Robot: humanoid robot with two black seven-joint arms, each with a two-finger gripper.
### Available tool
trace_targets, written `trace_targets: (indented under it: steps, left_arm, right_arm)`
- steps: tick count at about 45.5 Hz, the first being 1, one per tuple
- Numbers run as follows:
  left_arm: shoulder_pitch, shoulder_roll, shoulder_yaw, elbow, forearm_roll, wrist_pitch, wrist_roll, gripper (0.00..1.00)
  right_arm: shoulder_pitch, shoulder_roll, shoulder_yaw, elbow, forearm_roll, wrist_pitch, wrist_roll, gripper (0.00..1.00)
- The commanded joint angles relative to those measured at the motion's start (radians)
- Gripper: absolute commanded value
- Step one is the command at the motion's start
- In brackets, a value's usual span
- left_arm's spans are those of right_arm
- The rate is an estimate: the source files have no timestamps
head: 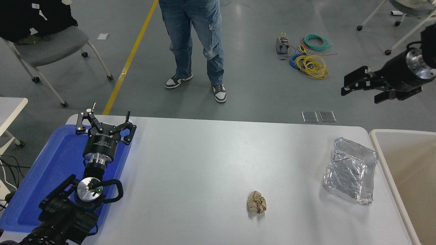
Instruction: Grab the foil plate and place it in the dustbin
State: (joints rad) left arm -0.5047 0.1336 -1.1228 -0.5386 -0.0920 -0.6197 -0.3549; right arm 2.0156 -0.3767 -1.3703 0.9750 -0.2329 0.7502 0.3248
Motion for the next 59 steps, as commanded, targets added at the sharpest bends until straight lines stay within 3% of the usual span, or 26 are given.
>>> trace_targets:
  steps: [1,40,59]
  left_arm:
    - [0.0,0.0,0.0,0.0,0.0,0.0,-0.001,1.0]
    - [0.0,0.0,0.0,0.0,0.0,0.0,-0.001,1.0]
    - [0.0,0.0,0.0,0.0,0.0,0.0,-0.001,1.0]
  right_arm:
    - [0.058,0.099,-0.035,0.056,0.007,0.035,-0.003,1.0]
    - [-0.041,0.125,0.016,0.05,-0.008,0.035,-0.003,1.0]
    - [-0.314,-0.074,-0.021,-0.061,-0.077,-0.144,-0.001,1.0]
